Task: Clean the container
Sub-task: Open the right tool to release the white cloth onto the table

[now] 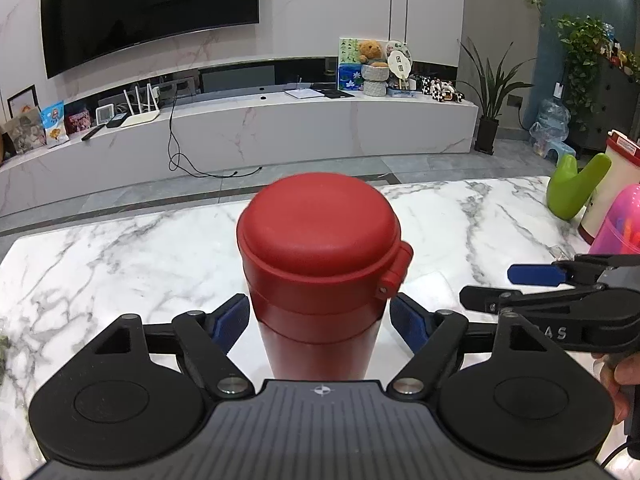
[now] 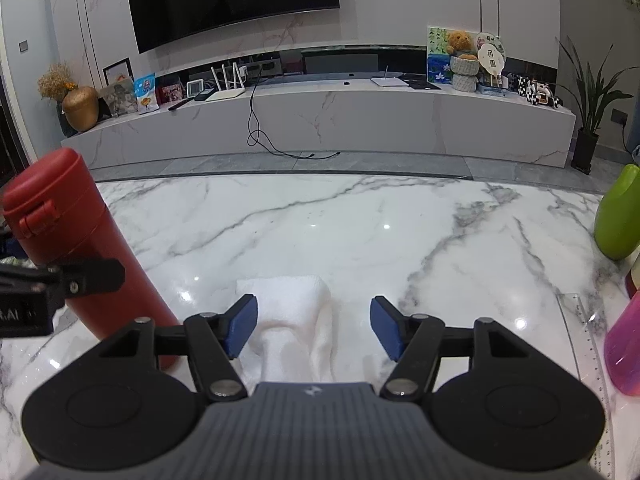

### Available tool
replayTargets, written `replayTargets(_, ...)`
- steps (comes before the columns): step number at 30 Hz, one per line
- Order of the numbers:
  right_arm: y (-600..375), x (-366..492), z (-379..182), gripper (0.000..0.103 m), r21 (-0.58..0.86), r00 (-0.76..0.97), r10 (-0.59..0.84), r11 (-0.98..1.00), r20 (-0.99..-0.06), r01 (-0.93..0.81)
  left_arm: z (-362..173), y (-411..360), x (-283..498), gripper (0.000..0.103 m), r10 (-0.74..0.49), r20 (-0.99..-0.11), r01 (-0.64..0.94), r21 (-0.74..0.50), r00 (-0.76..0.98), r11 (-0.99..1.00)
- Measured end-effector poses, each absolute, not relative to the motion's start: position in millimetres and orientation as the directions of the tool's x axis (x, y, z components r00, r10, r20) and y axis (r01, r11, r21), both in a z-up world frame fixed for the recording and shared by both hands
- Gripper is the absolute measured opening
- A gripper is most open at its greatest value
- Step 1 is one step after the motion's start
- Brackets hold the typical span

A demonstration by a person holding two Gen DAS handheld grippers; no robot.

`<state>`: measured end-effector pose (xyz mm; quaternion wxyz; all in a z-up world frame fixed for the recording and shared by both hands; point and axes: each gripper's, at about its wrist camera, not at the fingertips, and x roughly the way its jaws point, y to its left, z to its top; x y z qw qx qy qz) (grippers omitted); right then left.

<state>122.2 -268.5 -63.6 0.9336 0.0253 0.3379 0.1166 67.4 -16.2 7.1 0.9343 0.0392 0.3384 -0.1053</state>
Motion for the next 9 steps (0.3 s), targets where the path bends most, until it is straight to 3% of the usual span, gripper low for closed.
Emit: replayTargets(9,-264,102,-56,0.088,0.144,0.758,0.228,0.974,-0.611,-0.177,-11,-12,58,0.080,-0.163,-0.675,0.222,0.001,0.720,0.975)
